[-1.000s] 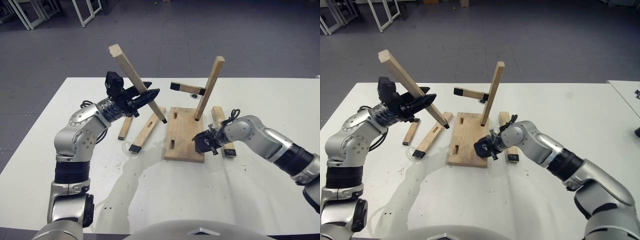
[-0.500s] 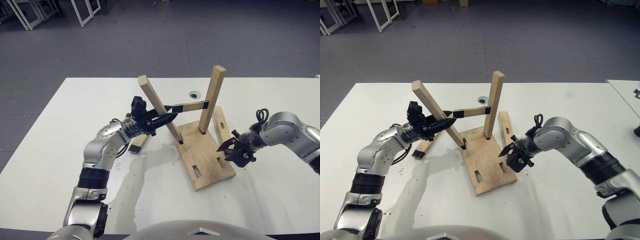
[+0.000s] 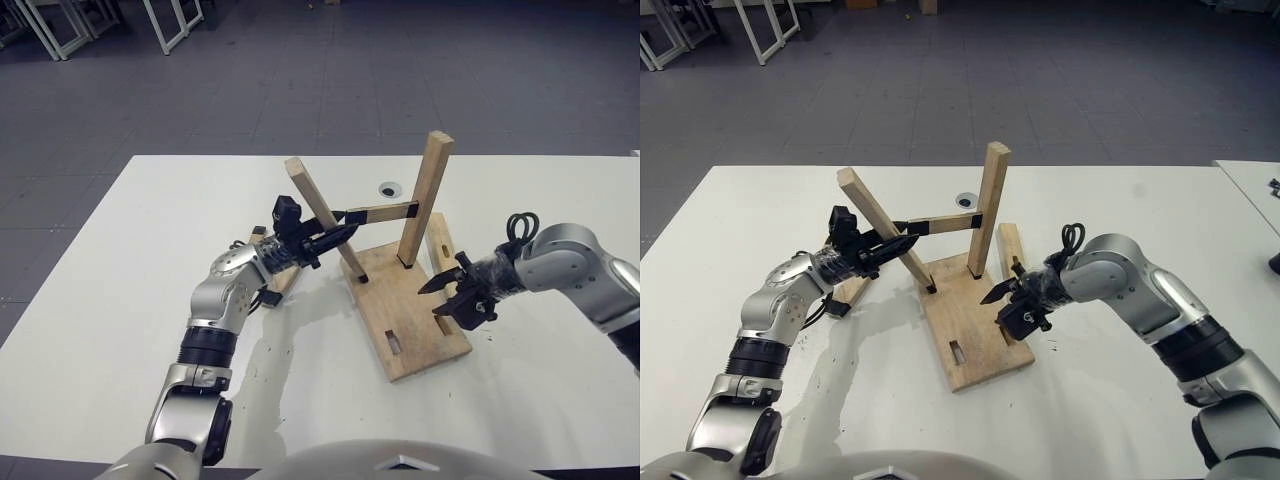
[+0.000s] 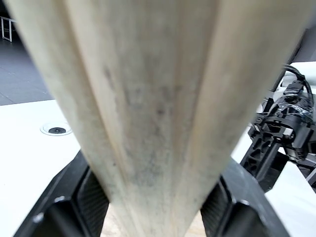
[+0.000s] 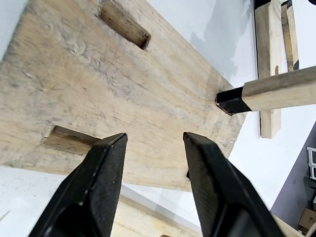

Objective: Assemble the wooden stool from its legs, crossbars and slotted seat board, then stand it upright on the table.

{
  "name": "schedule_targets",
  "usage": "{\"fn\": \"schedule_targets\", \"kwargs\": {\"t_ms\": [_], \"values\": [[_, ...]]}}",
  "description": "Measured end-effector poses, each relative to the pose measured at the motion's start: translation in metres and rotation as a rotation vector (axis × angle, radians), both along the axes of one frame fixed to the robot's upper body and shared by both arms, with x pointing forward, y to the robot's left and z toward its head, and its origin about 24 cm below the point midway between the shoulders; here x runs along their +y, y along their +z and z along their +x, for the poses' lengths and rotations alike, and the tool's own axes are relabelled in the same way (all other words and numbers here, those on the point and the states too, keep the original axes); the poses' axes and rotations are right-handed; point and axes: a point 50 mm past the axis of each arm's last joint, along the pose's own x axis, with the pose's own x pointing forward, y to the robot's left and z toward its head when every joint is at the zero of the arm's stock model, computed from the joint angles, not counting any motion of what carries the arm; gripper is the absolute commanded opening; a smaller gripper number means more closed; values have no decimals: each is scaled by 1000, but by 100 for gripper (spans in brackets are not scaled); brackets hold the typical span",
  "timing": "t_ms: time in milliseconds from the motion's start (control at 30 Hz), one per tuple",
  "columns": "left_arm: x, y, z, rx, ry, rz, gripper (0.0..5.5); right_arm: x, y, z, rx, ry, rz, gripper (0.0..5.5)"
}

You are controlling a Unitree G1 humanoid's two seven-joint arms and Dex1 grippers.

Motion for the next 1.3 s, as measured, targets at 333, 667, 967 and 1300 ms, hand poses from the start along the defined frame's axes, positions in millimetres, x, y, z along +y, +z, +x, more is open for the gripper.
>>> {"fn": "schedule_targets", "kwargs": {"t_ms": [333,667,967,1300], "values": [[2,-2,3,-36,-89,131,213,6,6,3,-20,-34,58,210],[0,-1,12,46,-110,174,213,27,62,29,-212,-137,479,210],[-13,3,28,120,-172,306,211,64,60,82,-219,-451,704,113],[-15,1,31,140,-196,338,210,75,8,75,-169,-407,456,10]]}}
